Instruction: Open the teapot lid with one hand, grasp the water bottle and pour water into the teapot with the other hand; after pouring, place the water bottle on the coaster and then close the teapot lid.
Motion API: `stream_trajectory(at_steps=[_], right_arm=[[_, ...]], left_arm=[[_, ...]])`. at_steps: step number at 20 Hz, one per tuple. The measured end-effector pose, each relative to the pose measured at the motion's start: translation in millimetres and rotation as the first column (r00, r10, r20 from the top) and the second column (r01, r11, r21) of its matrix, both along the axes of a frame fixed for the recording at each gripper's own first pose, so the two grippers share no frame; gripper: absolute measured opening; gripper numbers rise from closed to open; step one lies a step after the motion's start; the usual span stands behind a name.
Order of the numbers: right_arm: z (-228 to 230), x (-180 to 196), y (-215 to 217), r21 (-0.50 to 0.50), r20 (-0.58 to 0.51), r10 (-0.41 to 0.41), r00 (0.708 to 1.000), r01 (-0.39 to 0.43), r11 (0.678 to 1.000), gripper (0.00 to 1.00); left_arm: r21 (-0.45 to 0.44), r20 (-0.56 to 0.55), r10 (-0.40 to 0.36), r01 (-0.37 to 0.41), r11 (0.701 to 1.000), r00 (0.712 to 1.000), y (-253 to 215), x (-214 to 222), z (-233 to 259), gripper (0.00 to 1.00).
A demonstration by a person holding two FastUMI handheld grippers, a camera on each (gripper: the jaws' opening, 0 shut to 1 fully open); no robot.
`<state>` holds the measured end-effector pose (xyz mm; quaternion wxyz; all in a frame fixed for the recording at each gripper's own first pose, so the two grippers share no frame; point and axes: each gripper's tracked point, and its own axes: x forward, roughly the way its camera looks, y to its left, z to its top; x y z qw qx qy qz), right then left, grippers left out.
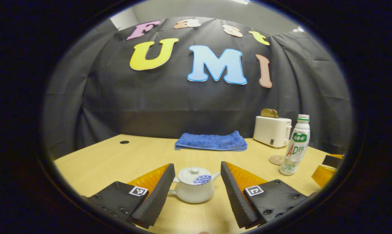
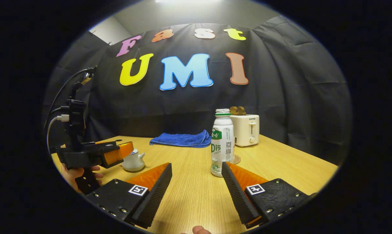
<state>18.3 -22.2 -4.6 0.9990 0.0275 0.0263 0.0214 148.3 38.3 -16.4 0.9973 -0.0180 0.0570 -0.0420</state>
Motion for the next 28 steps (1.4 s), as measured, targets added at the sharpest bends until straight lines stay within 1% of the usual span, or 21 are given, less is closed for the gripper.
stream_trajectory(at_steps=[3, 5, 8, 11, 15, 16, 17, 18, 19, 20, 21, 22, 23, 24, 25, 26, 27, 28], right_arm=[[-1, 2, -5, 0.031, -0.026, 0.001, 1.0, -0.001, 1.0, 0.95], [0, 1, -10, 0.039, -0.024, -0.01, 1.0, 0.011, 0.999, 0.95], [-1, 2, -13, 0.047, -0.029, -0.015, 0.999, 0.016, 0.999, 0.95], [-1, 1, -13, 0.042, -0.036, -0.017, 0.999, 0.018, 0.999, 0.95], [2, -1, -16, 0.051, -0.028, -0.024, 0.999, 0.025, 0.998, 0.95], [1, -1, -15, 0.053, -0.028, -0.022, 0.999, 0.024, 0.998, 0.95], [1, -2, -15, 0.051, -0.029, -0.022, 0.999, 0.023, 0.998, 0.95], [0, -1, -15, 0.052, -0.032, -0.022, 0.999, 0.023, 0.998, 0.95], [-1, -2, -15, 0.055, -0.036, -0.019, 0.999, 0.021, 0.998, 0.95], [-1, -2, -13, 0.058, -0.039, -0.014, 0.999, 0.016, 0.998, 0.95], [0, -3, -12, 0.06, -0.038, -0.011, 0.999, 0.013, 0.998, 0.95], [0, -3, -13, 0.06, -0.035, -0.011, 0.999, 0.013, 0.998, 0.95], [3, -3, -13, 0.061, -0.028, -0.011, 1.0, 0.013, 0.998, 0.95], [4, -4, -14, 0.063, -0.02, -0.011, 1.0, 0.013, 0.998, 0.95], [6, -4, -15, 0.063, -0.015, -0.013, 1.0, 0.014, 0.998, 0.95], [6, -3, -16, 0.063, -0.011, -0.013, 1.0, 0.013, 0.998, 0.95], [7, -3, -15, 0.06, -0.011, -0.011, 1.0, 0.012, 0.998, 0.95], [6, -2, -14, 0.058, -0.01, -0.006, 1.0, 0.007, 0.998, 0.95]], left_arm=[[-0.012, -0.038, 0.021, -0.021, 1.0, 0.999, 10, 20, -13, 0.94], [-0.012, -0.027, 0.026, -0.027, 1.0, 0.999, 10, 25, -10, 0.94], [-0.015, -0.028, -0.013, 0.013, 1.0, 1.0, 0, 29, -9, 0.93], [0.005, -0.047, -0.02, 0.02, 1.0, 0.999, -4, 32, -13, 0.91], [0.037, -0.043, -0.006, 0.007, 0.999, 0.999, -1, 33, -13, 0.7], [0.046, -0.045, 0.001, 0.001, 0.999, 0.999, 3, 33, -12, 0.58], [0.049, -0.045, -0.002, 0.004, 0.999, 0.999, 1, 34, -14, 0.57], [0.055, -0.045, -0.004, 0.006, 0.998, 0.999, -1, 34, -13, 0.47], [0.059, -0.04, -0.002, 0.004, 0.998, 0.999, -1, 37, -18, 0.45], [0.071, -0.037, -0.003, 0.006, 0.997, 0.999, -1, 37, -10, 0.34], [0.084, -0.037, -0.006, 0.009, 0.996, 0.999, -4, 36, -12, 0.31], [0.09, -0.04, -0.009, 0.012, 0.996, 0.999, -5, 36, -13, 0.31], [0.088, -0.031, -0.016, 0.019, 0.996, 0.999, -8, 52, -24, 0.31], [0.082, -0.031, -0.024, 0.027, 0.996, 0.999, -6, 41, -14, 0.17], [0.091, -0.032, -0.025, 0.028, 0.995, 0.999, -6, 39, -11, 0.17], [0.093, -0.032, -0.03, 0.032, 0.995, 0.999, -6, 39, -10, 0.13], [0.087, -0.031, -0.034, 0.037, 0.996, 0.999, -6, 39, -12, 0.13], [0.076, -0.03, -0.041, 0.043, 0.996, 0.999, -6, 39, -10, 0.17]])
